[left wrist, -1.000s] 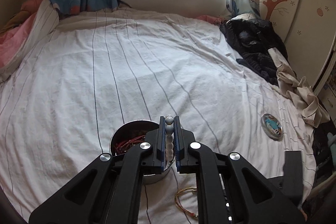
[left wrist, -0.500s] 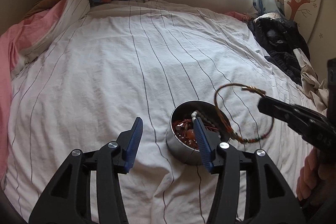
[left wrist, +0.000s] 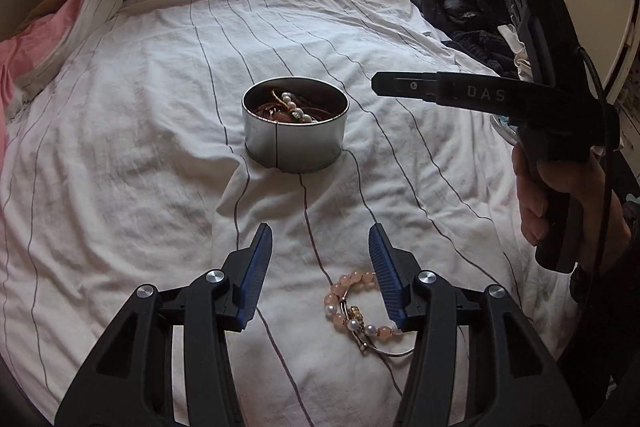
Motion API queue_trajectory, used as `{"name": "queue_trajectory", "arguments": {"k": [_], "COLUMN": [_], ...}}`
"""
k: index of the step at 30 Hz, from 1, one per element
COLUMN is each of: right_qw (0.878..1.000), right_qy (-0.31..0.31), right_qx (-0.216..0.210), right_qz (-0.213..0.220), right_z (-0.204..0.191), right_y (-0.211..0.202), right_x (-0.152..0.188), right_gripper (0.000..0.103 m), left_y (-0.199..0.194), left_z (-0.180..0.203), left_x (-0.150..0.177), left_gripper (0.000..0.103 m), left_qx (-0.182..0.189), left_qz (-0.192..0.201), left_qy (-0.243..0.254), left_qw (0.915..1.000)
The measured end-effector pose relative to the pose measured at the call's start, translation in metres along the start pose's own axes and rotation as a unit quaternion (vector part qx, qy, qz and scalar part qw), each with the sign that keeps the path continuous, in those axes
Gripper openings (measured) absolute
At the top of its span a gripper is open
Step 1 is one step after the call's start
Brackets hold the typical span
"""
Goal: Organize jewelry
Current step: 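Grasp the pink bead bangle with the left tool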
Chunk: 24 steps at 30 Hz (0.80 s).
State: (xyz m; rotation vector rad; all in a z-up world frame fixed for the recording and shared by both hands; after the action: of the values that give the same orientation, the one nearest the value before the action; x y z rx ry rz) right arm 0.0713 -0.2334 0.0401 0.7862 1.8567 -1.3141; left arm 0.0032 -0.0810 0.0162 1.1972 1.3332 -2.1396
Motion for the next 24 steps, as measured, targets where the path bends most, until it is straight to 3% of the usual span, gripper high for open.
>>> {"name": "queue_trajectory", "arguments": {"k": [6, 9, 11, 14, 19, 21, 24], "right_qw": [1.0, 0.999, 0.999, 0.997, 0.995, 0.995, 0.995], "right_qy": [0.028, 0.024, 0.028, 0.019, 0.016, 0.02, 0.03], "right_qx": [-0.006, -0.014, -0.023, -0.036, -0.042, -0.043, -0.041], "right_qz": [-0.001, -0.018, -0.034, -0.061, -0.088, -0.09, -0.091], "right_z": [0.007, 0.0, -0.004, -0.015, -0.02, -0.019, -0.015], "right_y": [-0.007, -0.011, -0.017, -0.033, -0.055, -0.059, -0.059], "right_x": [0.004, 0.016, 0.03, 0.061, 0.101, 0.107, 0.109], "right_gripper": [0.034, 0.034, 0.034, 0.034, 0.034, 0.036, 0.039], "left_y": [0.004, 0.01, 0.007, 0.001, 0.015, 0.02, 0.016], "left_z": [0.018, 0.013, 0.0, -0.008, 0.016, 0.019, 0.016], "left_x": [0.02, 0.026, 0.023, 0.018, 0.033, 0.04, 0.035], "left_gripper": [0.048, 0.046, 0.038, 0.037, 0.037, 0.019, 0.011], "left_qx": [0.017, 0.003, -0.003, 0.013, 0.033, 0.029, 0.042], "left_qz": [-0.026, -0.038, -0.031, -0.018, -0.055, -0.071, -0.06], "left_qy": [0.031, 0.036, 0.008, -0.02, 0.025, 0.034, 0.013], "left_qw": [0.999, 0.9986, 0.9995, 0.9996, 0.9976, 0.9964, 0.9972]}}
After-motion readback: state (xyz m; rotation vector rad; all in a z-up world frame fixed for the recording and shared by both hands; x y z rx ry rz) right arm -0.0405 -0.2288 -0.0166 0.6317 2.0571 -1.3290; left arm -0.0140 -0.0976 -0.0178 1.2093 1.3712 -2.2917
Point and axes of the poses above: each gripper's, at about its wrist camera, not at the fingertips, and y roughly the way its jaws point, z to its right, x to its underside, the point moved 5 cm from there along y, roughly the way its jaws point, and after that the axes turned 14 degrees about z, right-handed, at the moved point
